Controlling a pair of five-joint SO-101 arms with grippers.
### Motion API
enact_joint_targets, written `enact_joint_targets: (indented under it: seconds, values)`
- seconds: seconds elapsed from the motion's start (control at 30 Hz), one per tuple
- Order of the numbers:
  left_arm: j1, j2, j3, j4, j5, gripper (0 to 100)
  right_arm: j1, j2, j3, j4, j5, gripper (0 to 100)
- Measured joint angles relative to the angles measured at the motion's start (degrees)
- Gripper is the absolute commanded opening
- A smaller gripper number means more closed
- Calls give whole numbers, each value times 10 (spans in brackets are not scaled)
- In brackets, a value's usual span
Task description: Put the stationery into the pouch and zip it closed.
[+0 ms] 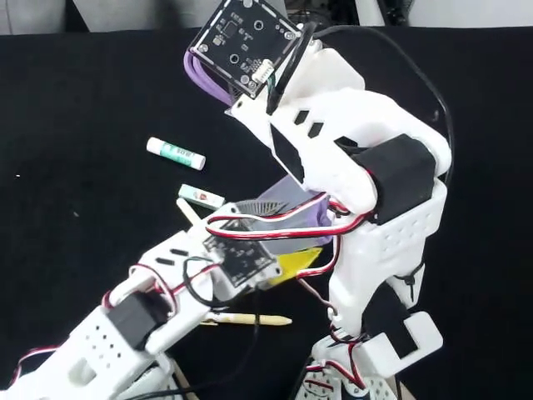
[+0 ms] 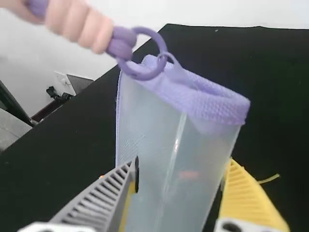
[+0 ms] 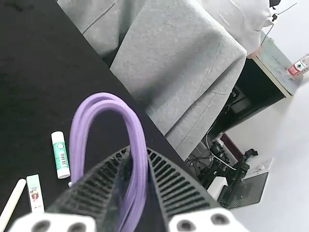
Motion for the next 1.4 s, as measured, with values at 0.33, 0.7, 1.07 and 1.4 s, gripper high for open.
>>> enact_joint_targets:
  seconds: [0.33,0.7,1.07,1.4]
  values:
    - [-51,114,0,-72,-23,66,0,0,0,0,0,11]
    - [-52,11,1,-15,-23,28,7,0,0,-7,0,11]
    - [-65,-306,-34,148,-21,28,130,87,4,-100,0,11]
    - [-169,-298,-40,151,-25,28,171,185,4,-179,0,11]
